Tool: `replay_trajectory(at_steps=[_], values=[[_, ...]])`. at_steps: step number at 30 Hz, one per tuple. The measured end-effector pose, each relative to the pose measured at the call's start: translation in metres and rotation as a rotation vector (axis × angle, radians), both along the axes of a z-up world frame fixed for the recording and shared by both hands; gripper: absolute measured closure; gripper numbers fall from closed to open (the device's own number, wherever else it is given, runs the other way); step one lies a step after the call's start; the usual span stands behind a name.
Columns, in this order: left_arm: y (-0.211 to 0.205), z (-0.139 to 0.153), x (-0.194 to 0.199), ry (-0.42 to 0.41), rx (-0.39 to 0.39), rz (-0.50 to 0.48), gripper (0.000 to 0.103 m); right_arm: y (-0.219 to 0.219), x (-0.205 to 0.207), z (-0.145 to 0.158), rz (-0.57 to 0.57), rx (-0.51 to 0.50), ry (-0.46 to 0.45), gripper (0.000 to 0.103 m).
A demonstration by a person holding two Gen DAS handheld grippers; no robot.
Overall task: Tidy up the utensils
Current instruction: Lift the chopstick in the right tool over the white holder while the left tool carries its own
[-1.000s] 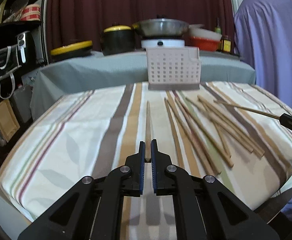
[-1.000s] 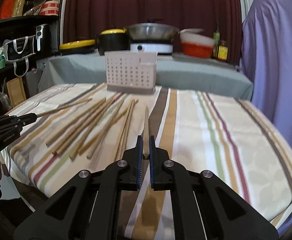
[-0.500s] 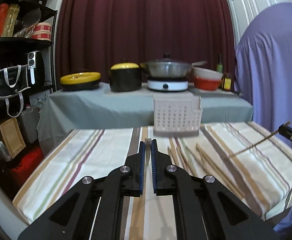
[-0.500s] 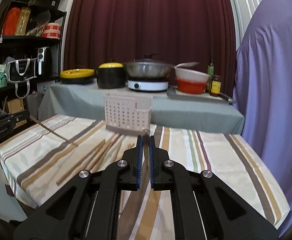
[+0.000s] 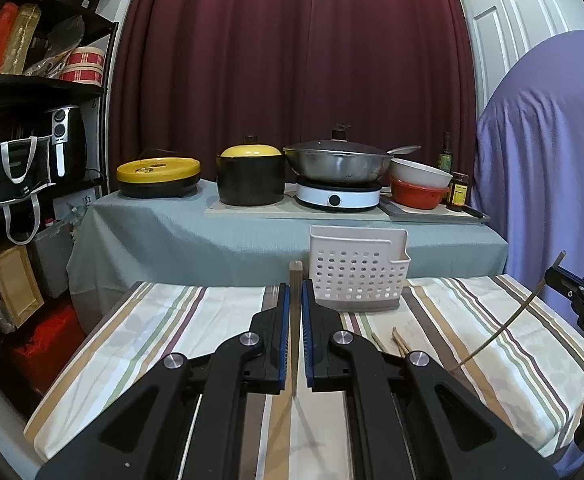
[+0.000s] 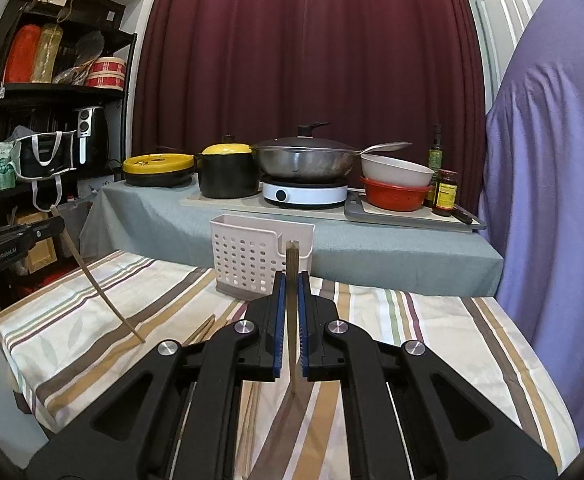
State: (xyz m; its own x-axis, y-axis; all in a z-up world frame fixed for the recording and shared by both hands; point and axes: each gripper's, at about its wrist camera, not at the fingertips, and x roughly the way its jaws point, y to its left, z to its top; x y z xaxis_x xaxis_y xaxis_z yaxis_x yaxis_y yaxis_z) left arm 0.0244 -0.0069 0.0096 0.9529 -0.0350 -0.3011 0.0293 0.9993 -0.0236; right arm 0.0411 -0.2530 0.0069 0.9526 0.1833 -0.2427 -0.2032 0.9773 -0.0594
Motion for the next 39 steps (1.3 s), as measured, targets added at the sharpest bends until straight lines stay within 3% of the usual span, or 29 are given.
replay_trajectory(at_steps=[11,26,31,39], values=[[0.003,0.035,0.037,-0.031,-0.031,-0.053,0.096,0.006,0.046,0.028,0.03,0.014,-0.045,0.097],[-0.005,0.117,0.131,-0.157,-0.049,-0.106,0.096,0.012,0.156,0.111,0.081,0.097,-0.212,0.097],[-0.011,0.109,0.169,-0.128,-0.034,-0.109,0.096,0.015,0.201,0.106,0.081,0.123,-0.184,0.097],[-0.012,0.053,0.212,0.016,-0.046,-0.109,0.096,0.017,0.246,0.057,0.068,0.131,-0.056,0.097]])
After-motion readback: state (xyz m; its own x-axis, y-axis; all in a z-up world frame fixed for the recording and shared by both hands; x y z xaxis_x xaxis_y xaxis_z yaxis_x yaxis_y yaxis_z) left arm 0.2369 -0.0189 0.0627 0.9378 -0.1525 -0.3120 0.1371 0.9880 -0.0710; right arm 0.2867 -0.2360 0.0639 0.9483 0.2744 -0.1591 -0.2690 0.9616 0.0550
